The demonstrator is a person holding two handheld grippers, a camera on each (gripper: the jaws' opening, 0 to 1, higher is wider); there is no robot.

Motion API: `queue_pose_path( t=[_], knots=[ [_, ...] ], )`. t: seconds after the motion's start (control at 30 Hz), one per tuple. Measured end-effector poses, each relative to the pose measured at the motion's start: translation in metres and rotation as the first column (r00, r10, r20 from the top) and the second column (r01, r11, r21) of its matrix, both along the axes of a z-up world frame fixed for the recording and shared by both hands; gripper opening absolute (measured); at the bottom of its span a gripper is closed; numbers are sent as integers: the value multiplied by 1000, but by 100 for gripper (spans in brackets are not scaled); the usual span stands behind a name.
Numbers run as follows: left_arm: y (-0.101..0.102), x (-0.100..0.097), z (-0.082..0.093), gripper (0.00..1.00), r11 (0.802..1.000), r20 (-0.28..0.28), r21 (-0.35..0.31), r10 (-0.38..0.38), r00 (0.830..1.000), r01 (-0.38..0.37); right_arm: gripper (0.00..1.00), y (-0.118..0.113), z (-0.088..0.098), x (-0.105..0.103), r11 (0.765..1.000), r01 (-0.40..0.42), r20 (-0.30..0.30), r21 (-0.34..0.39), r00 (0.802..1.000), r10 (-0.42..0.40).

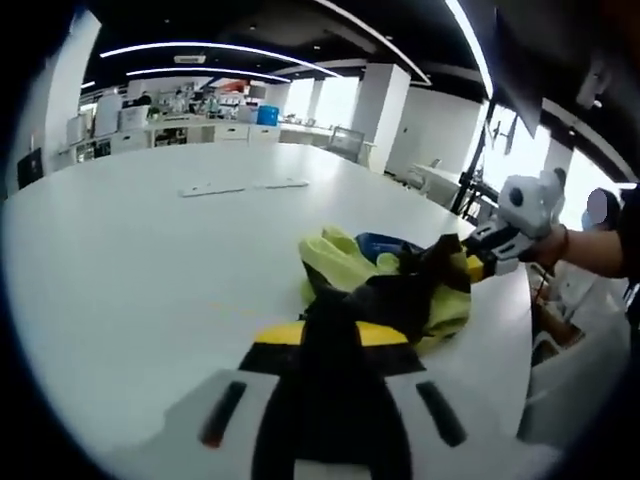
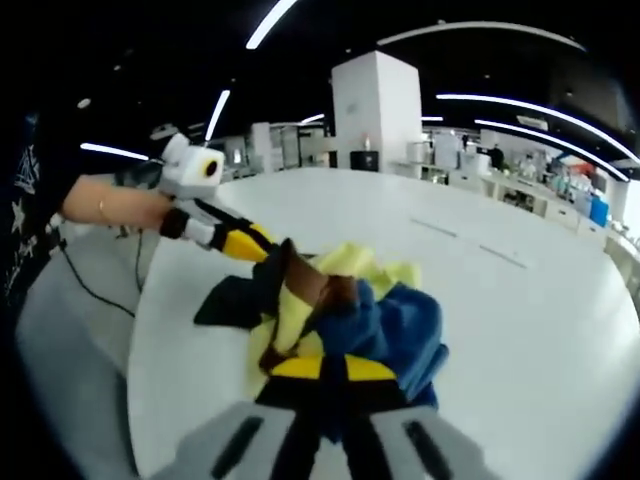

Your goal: Fold the garment on the visible template until the final outline fits inside the template.

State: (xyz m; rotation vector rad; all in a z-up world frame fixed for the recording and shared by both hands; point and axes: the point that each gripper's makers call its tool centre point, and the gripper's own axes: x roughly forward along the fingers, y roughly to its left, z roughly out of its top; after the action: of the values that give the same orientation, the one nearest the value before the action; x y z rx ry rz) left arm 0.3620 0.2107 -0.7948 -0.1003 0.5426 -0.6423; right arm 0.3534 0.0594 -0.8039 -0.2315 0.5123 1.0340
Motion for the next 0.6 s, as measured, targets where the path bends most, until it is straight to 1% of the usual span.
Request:
queue_pose_path(
  t=[0.1,0.2,0.33,0.43,0.53,0.6],
  knots=[
    [0,1,-4,10,1000,-24,-7,10,1000,-10,0,0,0,2,1000,1,4,1,1000,-1],
    [2,1,-8,0,1000,-31,1,13,999,-13,0,0,1,4,1000,7,10,0,1000,-7],
    [2,1,-7,0,1000,-29,-5,17,999,-17,0,1,3,2,1000,10,11,3,1000,-10],
    [4,-1,-5,0,1000,-18,6,13,1000,-13,0,2,8,1,999,23,2,26,1000,-23],
    [7,-1,1,0,1000,-2,4,20,1000,-20,0,2,15,0,999,29,7,45,1000,-29],
    [7,-3,11,0,1000,15,1,31,999,-31,0,1,19,0,998,34,13,53,999,-34]
  ],
)
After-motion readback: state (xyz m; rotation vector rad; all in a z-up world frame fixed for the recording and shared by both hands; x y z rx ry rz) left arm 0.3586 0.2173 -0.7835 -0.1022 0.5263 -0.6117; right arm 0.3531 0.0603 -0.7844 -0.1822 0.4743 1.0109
